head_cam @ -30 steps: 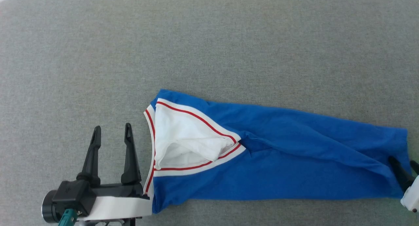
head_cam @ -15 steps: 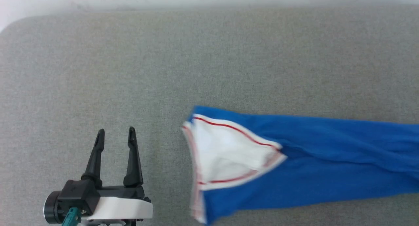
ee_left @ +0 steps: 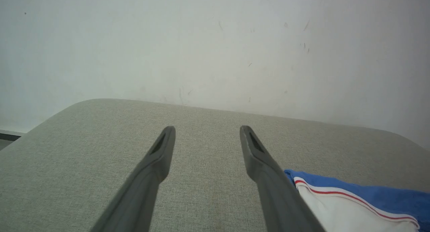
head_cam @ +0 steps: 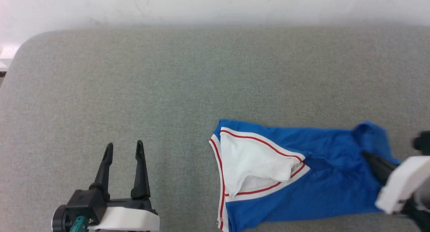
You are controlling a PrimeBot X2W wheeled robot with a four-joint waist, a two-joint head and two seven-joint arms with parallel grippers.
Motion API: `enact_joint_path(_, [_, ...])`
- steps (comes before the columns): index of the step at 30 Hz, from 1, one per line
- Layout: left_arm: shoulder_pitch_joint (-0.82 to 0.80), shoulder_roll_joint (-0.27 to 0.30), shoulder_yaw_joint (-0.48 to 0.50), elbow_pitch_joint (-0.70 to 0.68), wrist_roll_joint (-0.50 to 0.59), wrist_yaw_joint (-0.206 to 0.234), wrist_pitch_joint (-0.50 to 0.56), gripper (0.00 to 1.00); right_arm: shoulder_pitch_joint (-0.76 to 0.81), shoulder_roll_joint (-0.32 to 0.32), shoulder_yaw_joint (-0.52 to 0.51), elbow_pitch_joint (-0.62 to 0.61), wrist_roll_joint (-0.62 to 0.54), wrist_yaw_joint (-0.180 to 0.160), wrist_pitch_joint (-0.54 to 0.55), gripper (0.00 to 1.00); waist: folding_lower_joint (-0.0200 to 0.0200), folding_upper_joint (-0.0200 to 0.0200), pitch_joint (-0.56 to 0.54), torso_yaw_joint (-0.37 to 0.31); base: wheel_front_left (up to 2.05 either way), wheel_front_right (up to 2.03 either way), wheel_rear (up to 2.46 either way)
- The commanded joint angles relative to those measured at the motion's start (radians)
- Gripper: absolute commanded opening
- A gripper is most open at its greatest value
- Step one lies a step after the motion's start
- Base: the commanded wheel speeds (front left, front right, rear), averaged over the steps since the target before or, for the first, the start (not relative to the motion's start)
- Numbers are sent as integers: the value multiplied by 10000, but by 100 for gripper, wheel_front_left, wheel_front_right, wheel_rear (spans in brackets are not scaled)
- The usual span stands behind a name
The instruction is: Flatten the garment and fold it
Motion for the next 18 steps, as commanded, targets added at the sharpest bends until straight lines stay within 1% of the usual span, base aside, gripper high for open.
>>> enact_joint_path(1, [117, -49, 8, 38, -68, -67, -71, 100, -40, 157, 407, -338, 124, -9, 148, 0, 1, -1, -110, 31, 0, 0, 0])
enact_joint_path(4, [151, -68, 19, 65, -129, -105, -89, 100, -329, 488, 1464, -850, 250, -9, 500, 0, 1, -1, -153, 70, 0, 0, 0])
enact_joint_path(8, [140, -122, 2, 72, -172, -146, -112, 100, -879, 794, 2626, -1024, 343, -9, 801, 0, 1, -1, -36, 219, 0, 0, 0])
enact_joint_path(12, [36, -215, -37, 114, -190, -194, -135, 100, -1507, 1074, 3468, -799, 266, -9, 913, 0, 1, -1, 248, 436, 0, 0, 0])
enact_joint_path(14, [-6, -251, -45, 133, -194, -205, -142, 100, -1664, 1125, 3656, -705, 195, -9, 883, 0, 1, -1, 332, 498, 0, 0, 0])
enact_joint_path(18, [-240, -434, -146, 269, -189, -310, -168, 100, -2191, 1357, 4221, -52, -122, -9, 815, 0, 1, -1, 652, 782, 0, 0, 0])
